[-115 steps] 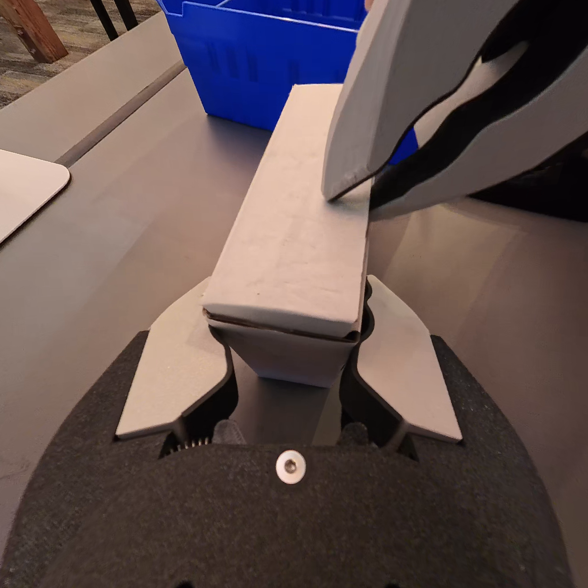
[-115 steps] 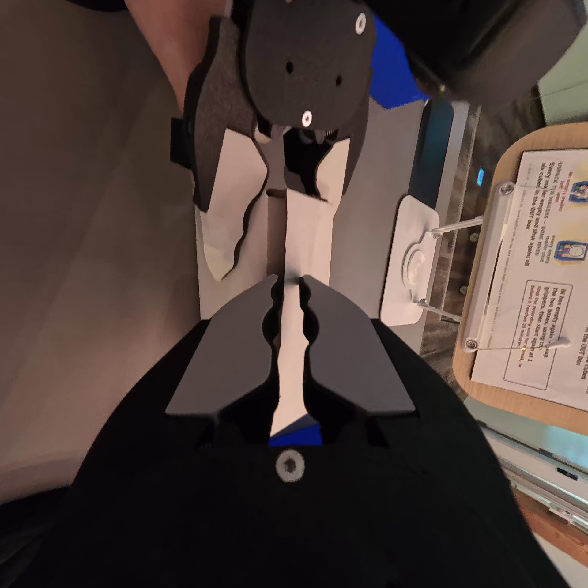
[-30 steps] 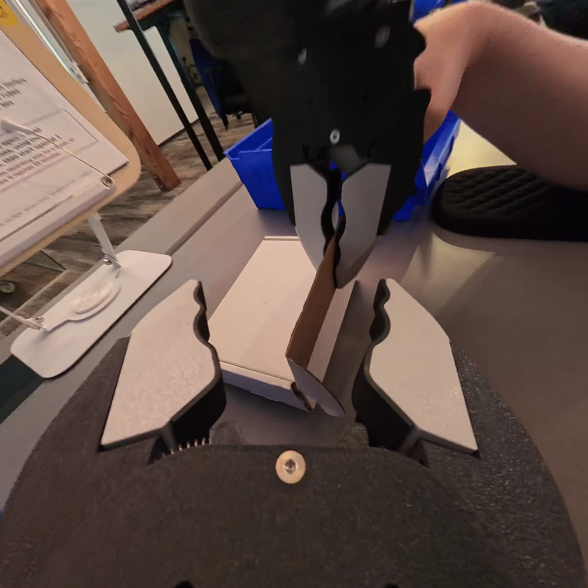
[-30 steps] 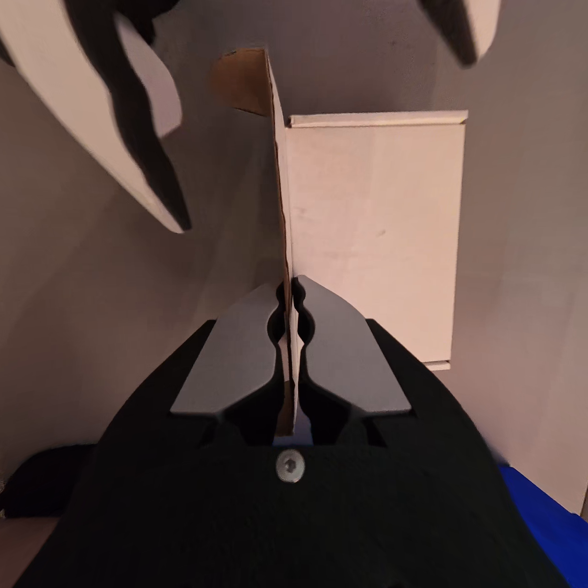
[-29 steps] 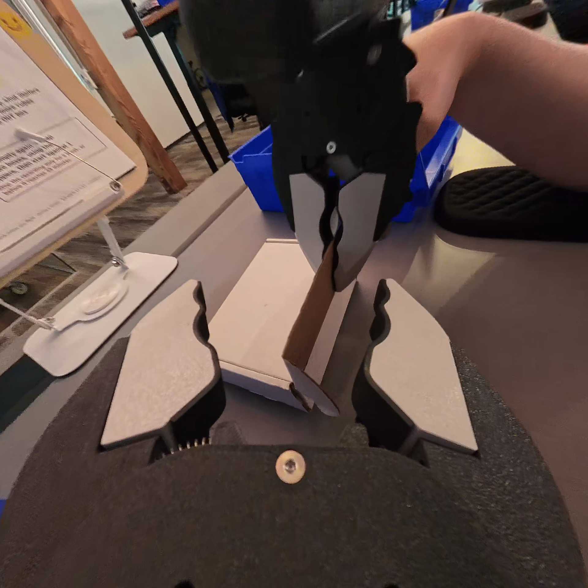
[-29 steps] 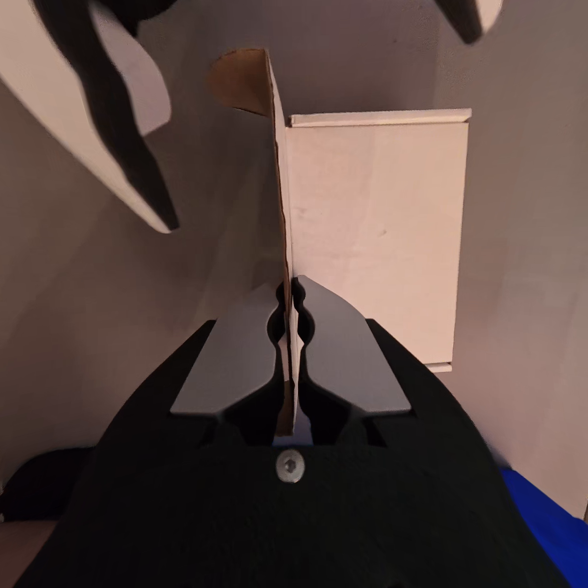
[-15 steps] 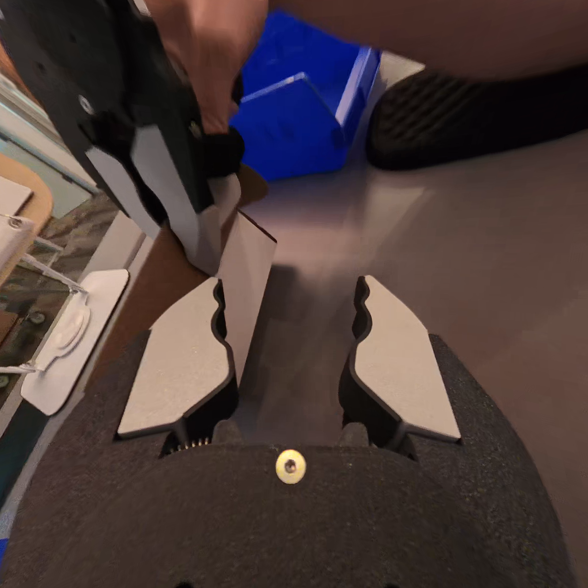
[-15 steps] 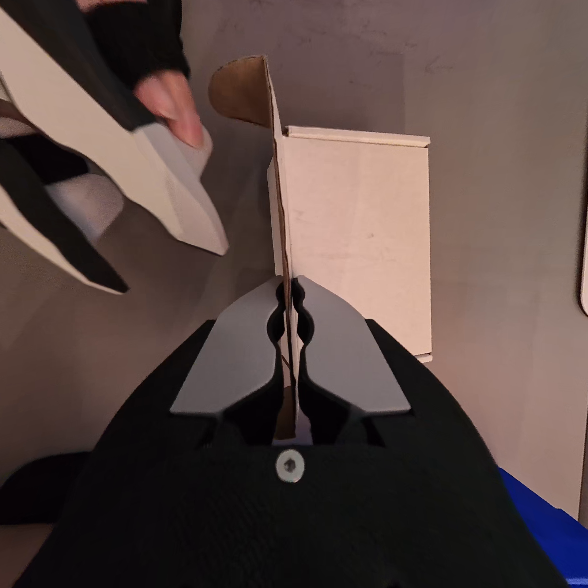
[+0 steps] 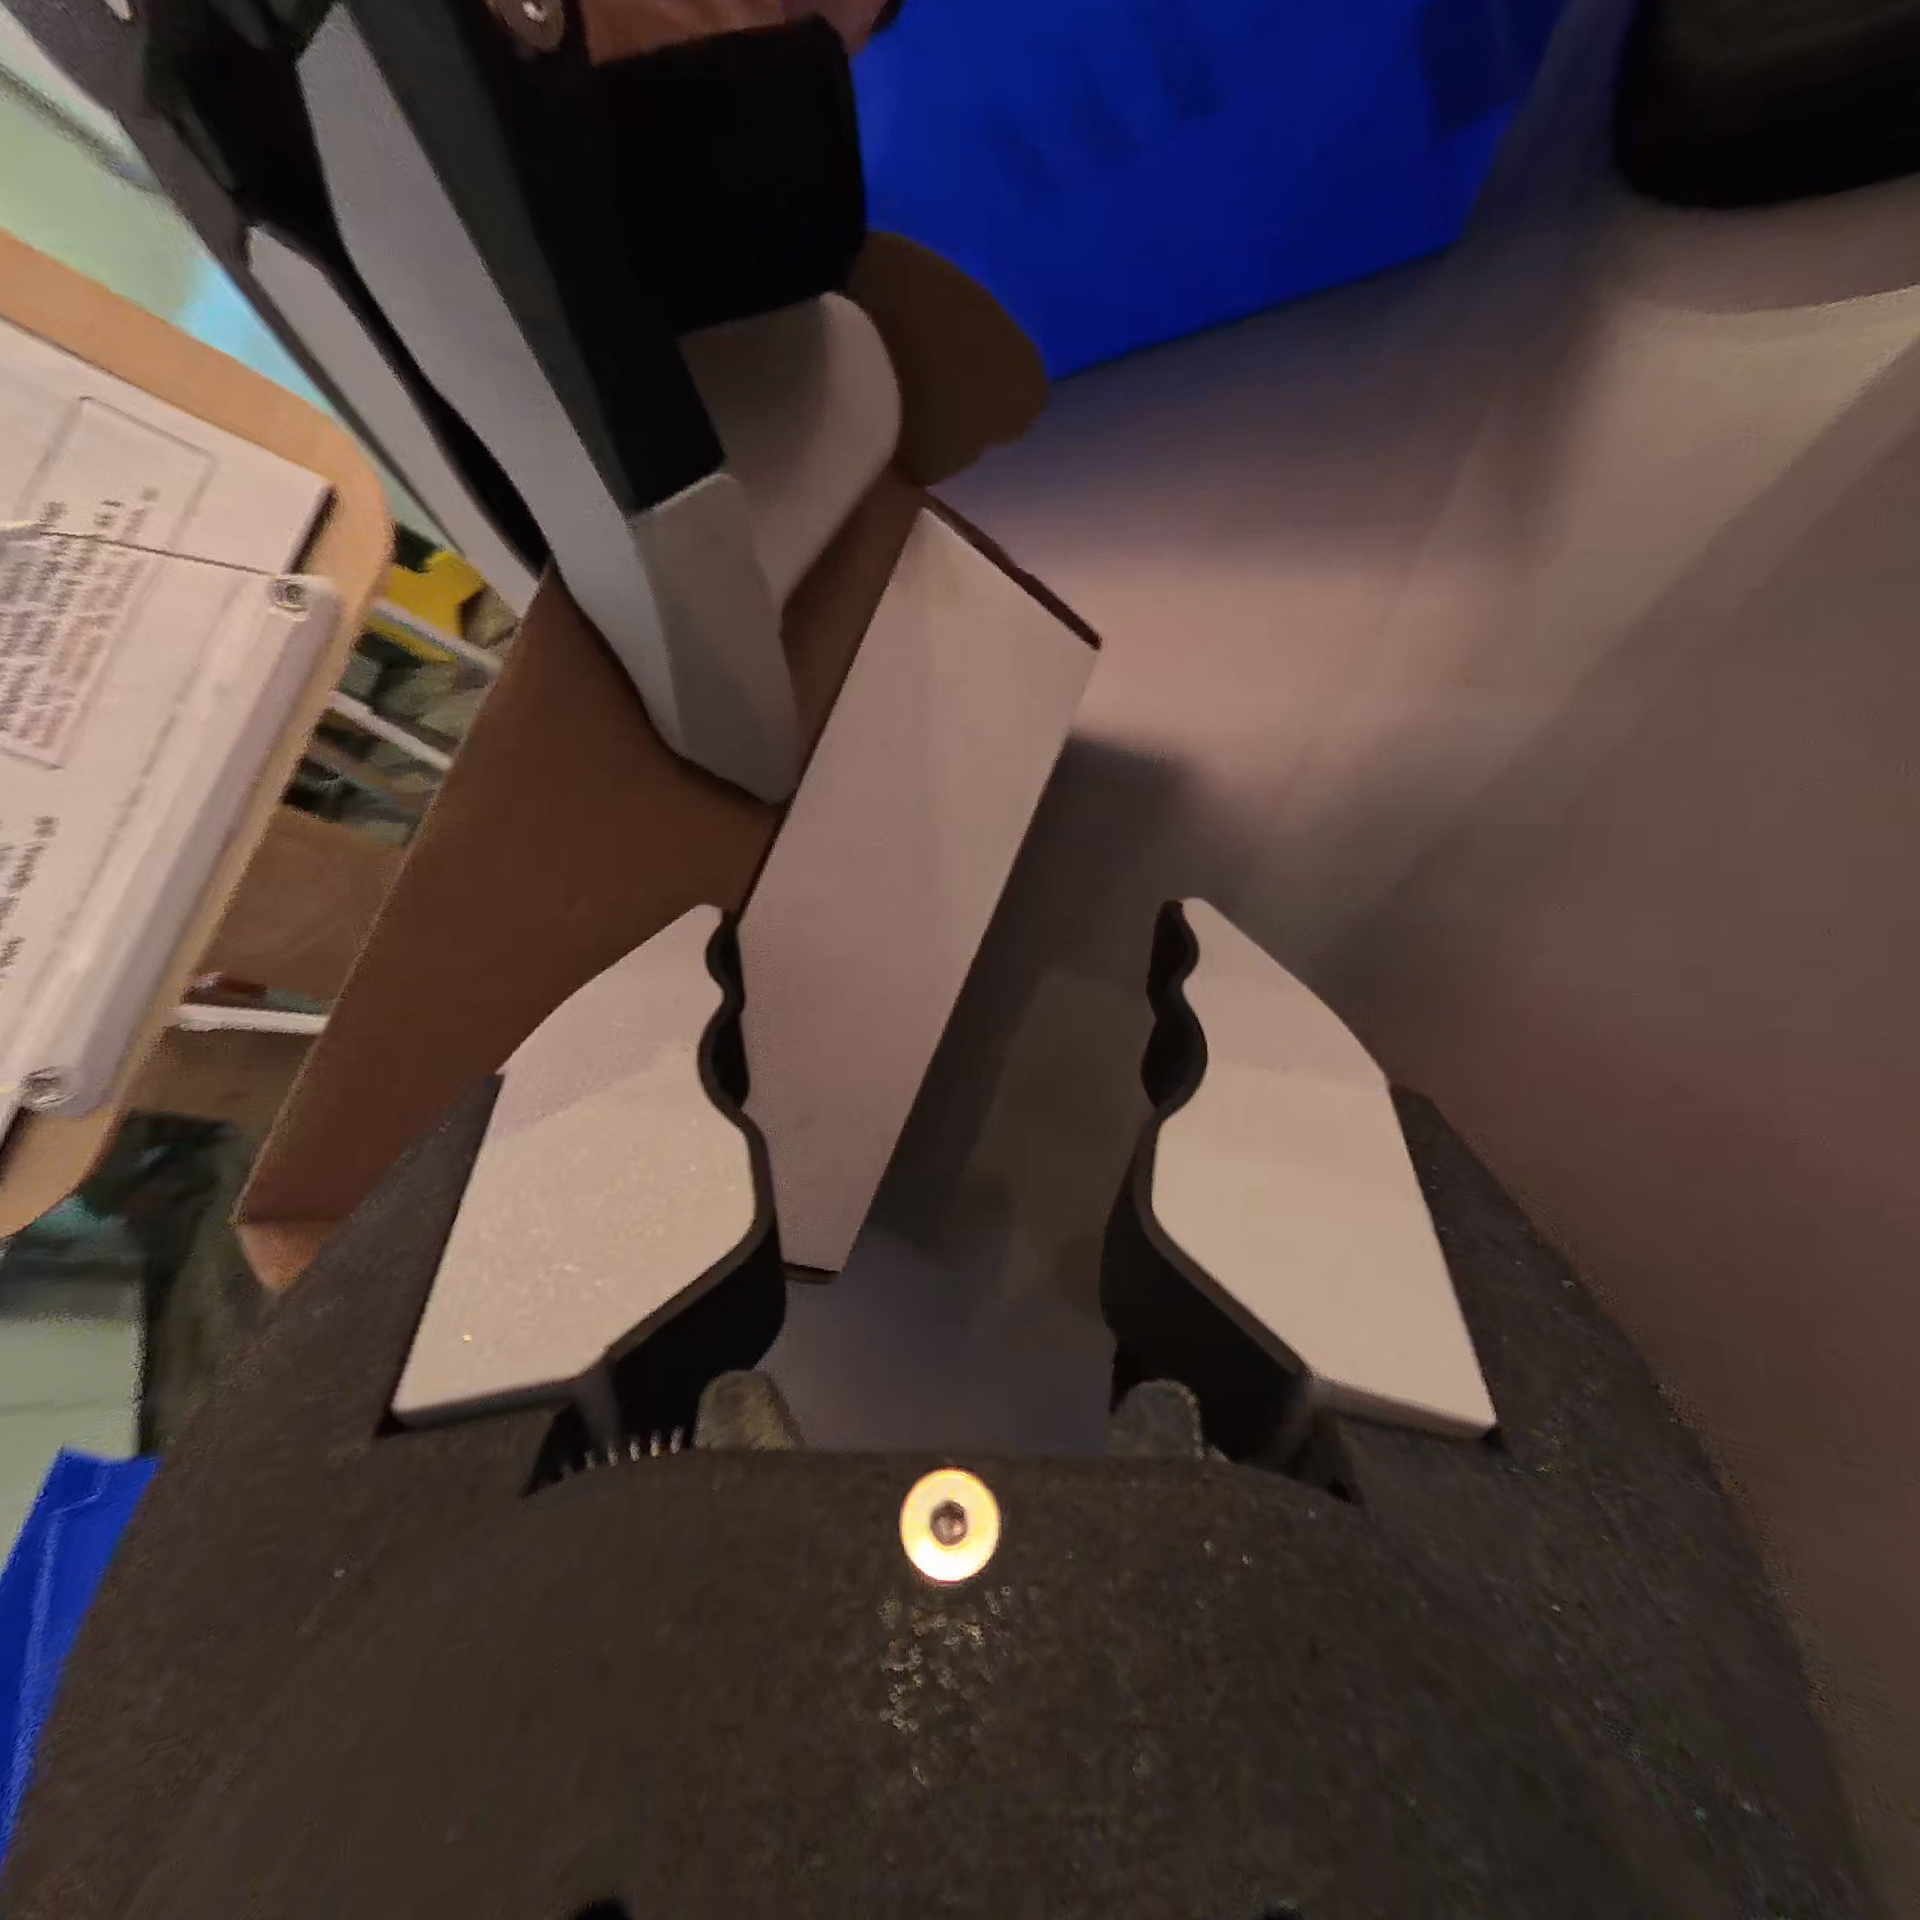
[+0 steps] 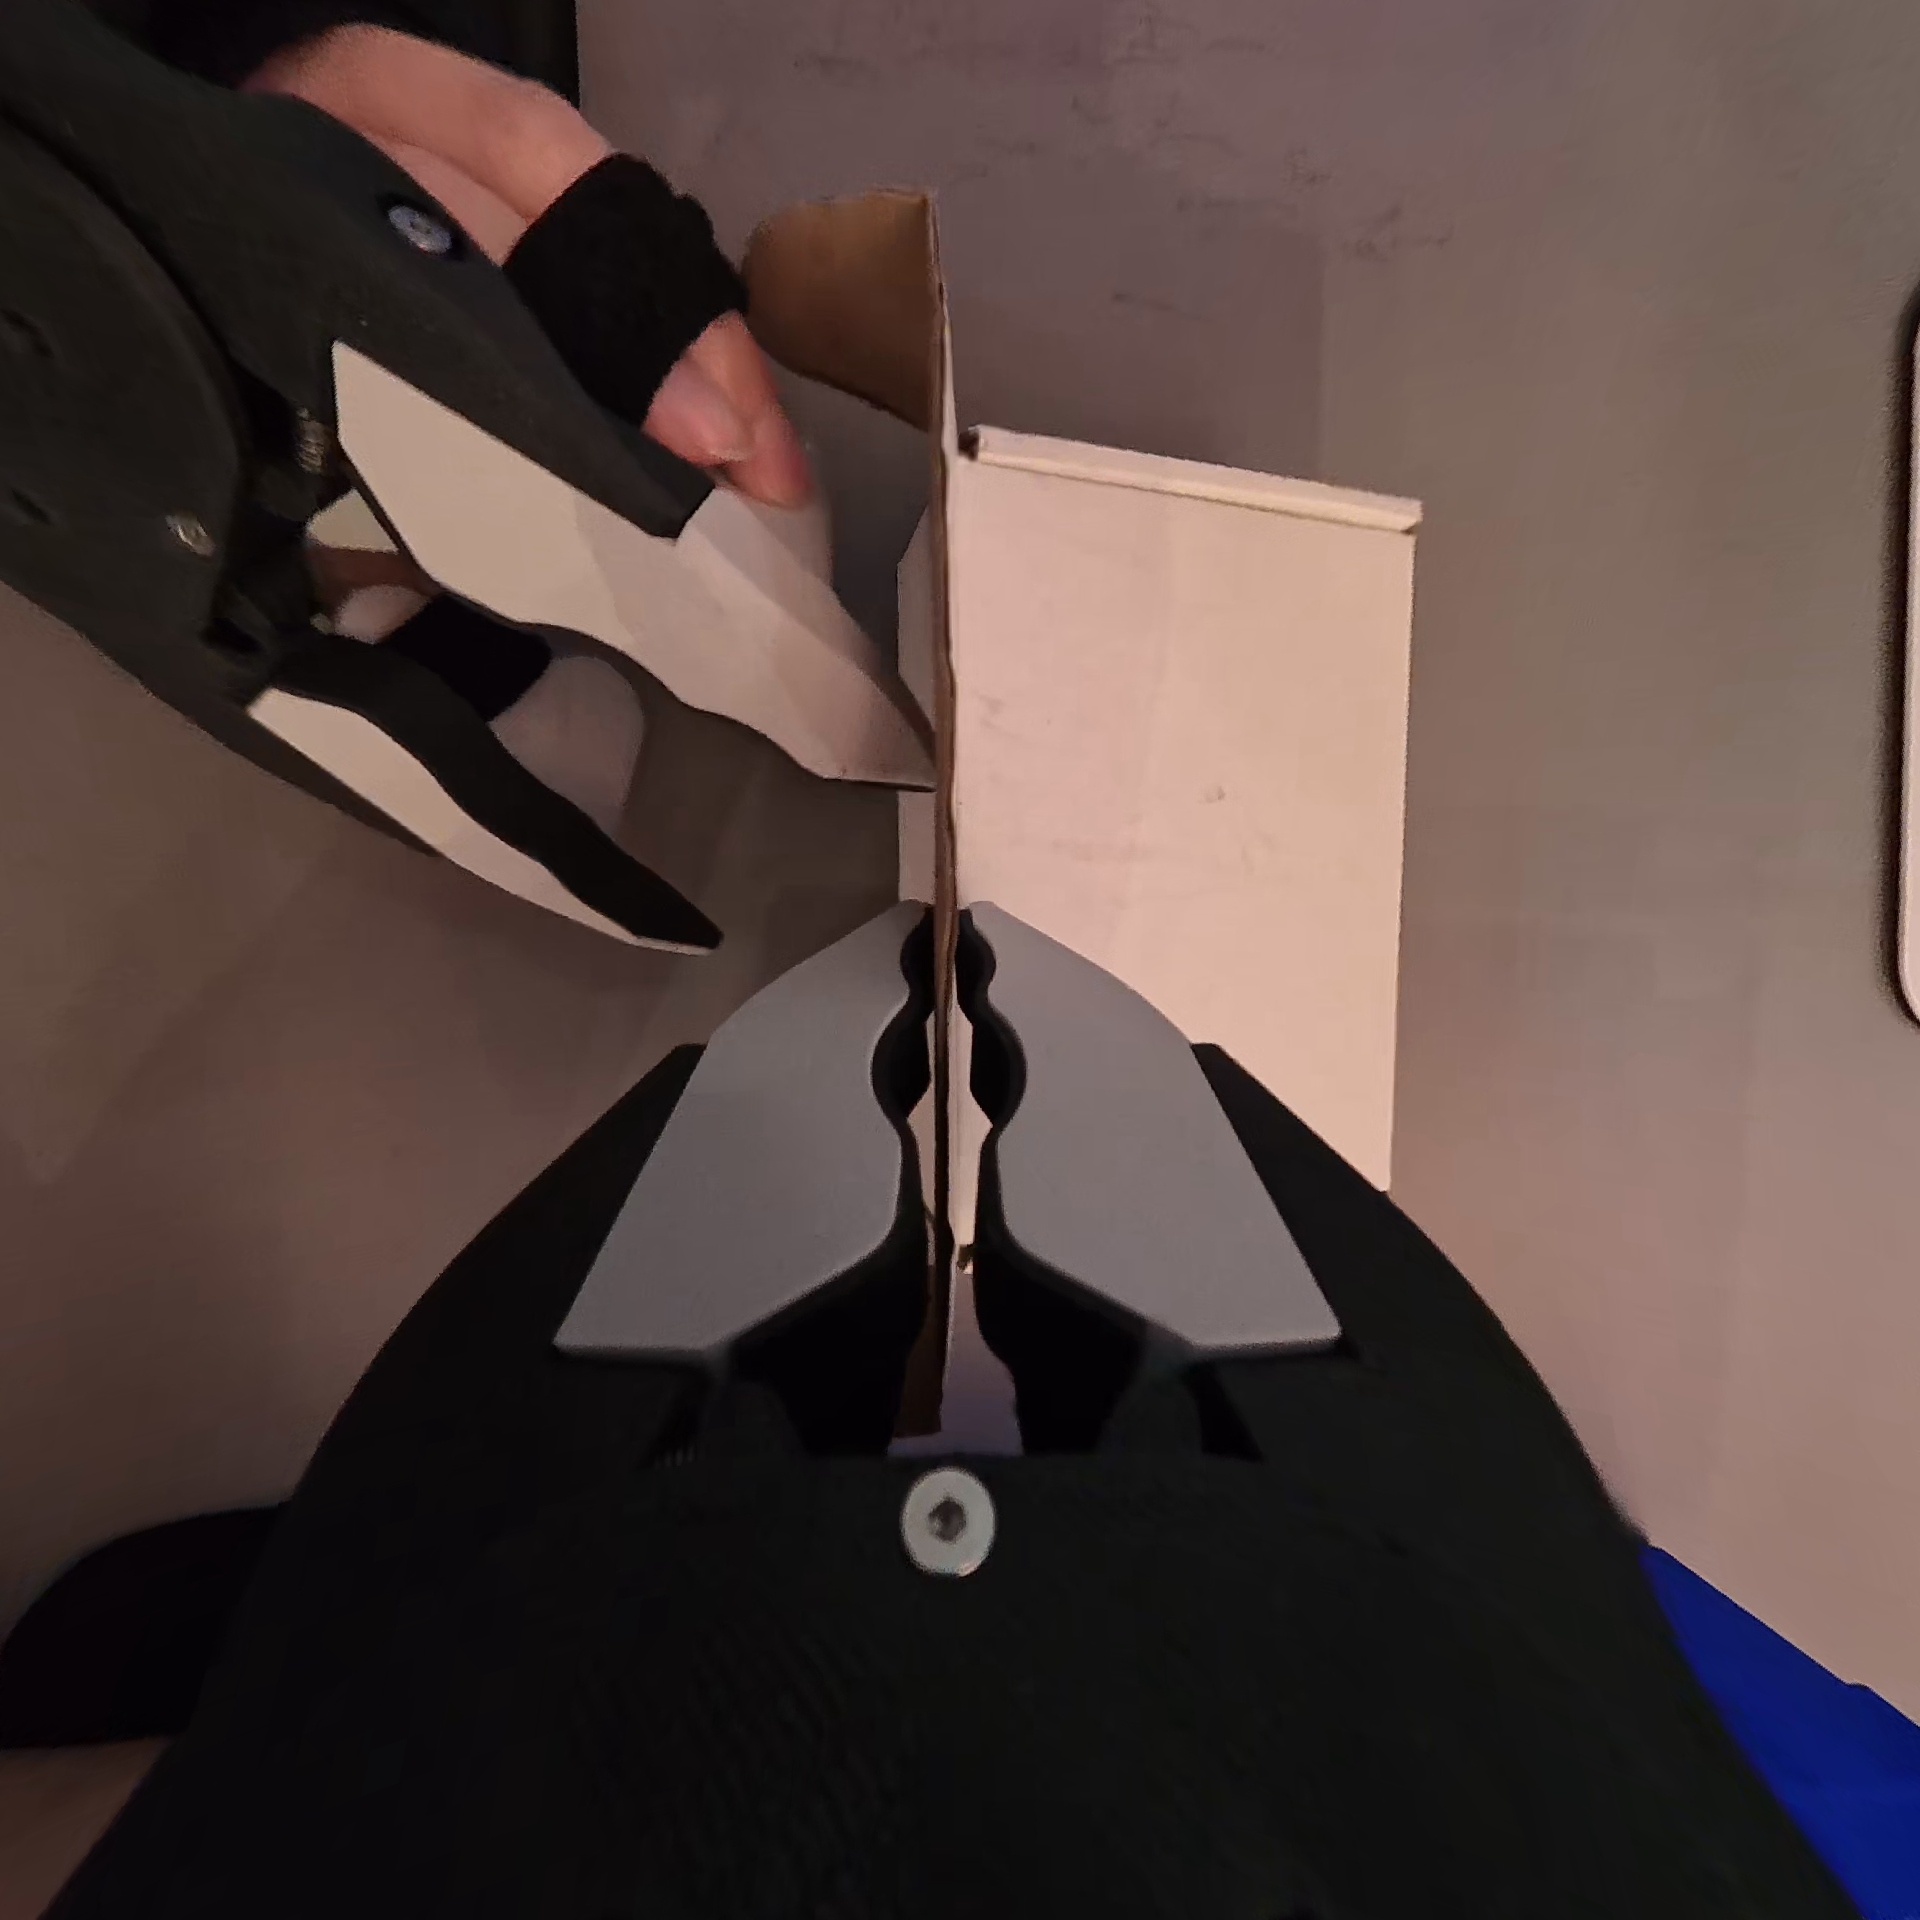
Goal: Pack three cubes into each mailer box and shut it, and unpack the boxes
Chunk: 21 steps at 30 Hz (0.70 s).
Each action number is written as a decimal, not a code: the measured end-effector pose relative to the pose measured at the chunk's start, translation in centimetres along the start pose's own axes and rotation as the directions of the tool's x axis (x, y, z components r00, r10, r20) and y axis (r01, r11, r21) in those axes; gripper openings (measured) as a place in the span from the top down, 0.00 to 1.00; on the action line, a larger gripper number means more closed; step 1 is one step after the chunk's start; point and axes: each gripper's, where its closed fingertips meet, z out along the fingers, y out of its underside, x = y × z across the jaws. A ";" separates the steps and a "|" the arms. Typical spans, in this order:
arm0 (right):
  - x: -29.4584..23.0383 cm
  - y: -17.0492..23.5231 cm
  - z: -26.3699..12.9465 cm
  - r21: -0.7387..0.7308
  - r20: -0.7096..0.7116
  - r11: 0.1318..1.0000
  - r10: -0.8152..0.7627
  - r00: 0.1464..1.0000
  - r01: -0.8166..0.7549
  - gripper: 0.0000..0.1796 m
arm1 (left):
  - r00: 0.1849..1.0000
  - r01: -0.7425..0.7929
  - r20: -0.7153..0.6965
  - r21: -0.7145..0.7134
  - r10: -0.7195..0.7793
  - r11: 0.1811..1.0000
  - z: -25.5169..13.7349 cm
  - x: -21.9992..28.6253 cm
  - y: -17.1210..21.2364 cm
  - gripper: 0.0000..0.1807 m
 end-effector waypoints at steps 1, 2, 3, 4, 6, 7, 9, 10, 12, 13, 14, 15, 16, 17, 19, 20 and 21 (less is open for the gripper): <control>0.2 -0.2 -0.1 0.009 -0.003 1.000 0.018 1.000 -0.018 0.98 | 0.999 -0.010 0.031 -0.007 0.010 1.000 0.1 -0.3 0.0 0.59; 0.3 -0.2 -0.2 0.013 -0.001 0.999 0.038 0.999 -0.038 0.98 | 0.999 -0.022 0.046 -0.013 0.023 1.000 0.2 -0.4 0.0 0.58; 0.3 -0.3 -0.3 0.018 0.007 0.998 0.053 0.999 -0.053 0.98 | 0.998 -0.034 0.050 -0.017 0.035 0.999 0.4 -0.3 0.1 0.58; 0.2 -0.4 -0.3 0.026 0.023 0.997 0.065 0.998 -0.066 0.98 | 0.998 -0.041 0.052 -0.028 0.043 0.999 0.5 -0.2 0.2 0.59; 0.2 -0.5 -0.3 0.034 0.033 0.996 0.083 0.996 -0.084 0.98 | 0.997 -0.053 0.060 -0.051 0.056 0.997 0.7 -0.2 0.4 0.57; 0.3 -0.5 -0.3 0.034 0.039 0.995 0.096 0.995 -0.097 0.98 | 0.996 -0.059 0.065 -0.060 0.062 0.996 0.7 -0.2 0.4 0.58; 0.3 -0.6 -0.3 0.037 0.040 0.994 0.104 0.994 -0.105 0.98 | 0.996 -0.059 0.070 -0.068 0.063 0.996 0.8 -0.2 0.4 0.59; 0.3 -0.8 -0.4 0.039 0.040 0.993 0.108 0.993 -0.109 0.98 | 0.995 -0.054 0.076 -0.074 0.059 0.996 0.9 -0.3 0.5 0.61; 0.4 -1.1 -0.6 0.046 0.031 0.993 0.107 0.994 -0.108 0.98 | 0.993 -0.046 0.104 -0.088 0.055 0.995 0.9 -0.6 0.6 0.65; 0.4 -1.2 -0.7 0.051 0.031 0.993 0.105 0.994 -0.106 0.98 | 0.992 -0.050 0.106 -0.098 0.060 0.994 0.9 -0.7 0.7 0.67; 0.4 -1.3 -0.9 0.053 0.030 0.993 0.108 0.994 -0.109 0.98 | 0.992 -0.052 0.108 -0.105 0.063 0.993 0.9 -0.7 0.8 0.69; 0.4 -1.4 -1.0 0.056 0.027 0.992 0.110 0.994 -0.112 0.98 | 0.993 -0.045 0.107 -0.109 0.057 0.993 1.0 -0.6 0.9 0.69; 0.5 -1.5 -1.0 0.060 0.026 0.992 0.109 0.994 -0.111 0.98 | 0.995 -0.030 0.092 -0.120 0.041 0.992 1.0 -0.4 1.1 0.69; 0.6 -1.5 -1.1 0.058 0.023 0.992 0.110 0.994 -0.112 0.98 | 0.998 -0.009 0.068 -0.133 0.019 0.991 1.2 0.0 1.3 0.68; 0.8 -1.5 -1.2 0.063 0.013 0.992 0.109 0.994 -0.110 0.98 | 1.000 0.024 0.018 -0.157 -0.021 0.987 1.6 0.8 1.8 0.65; 1.0 -1.6 -1.4 0.067 0.008 0.992 0.108 0.994 -0.109 0.98 | 0.999 0.031 -0.004 -0.169 -0.032 0.985 1.8 1.2 2.0 0.63; 1.2 -1.7 -1.5 0.078 -0.001 0.991 0.107 0.994 -0.107 0.98 | 0.999 0.039 -0.016 -0.164 -0.042 0.986 1.8 1.3 2.0 0.64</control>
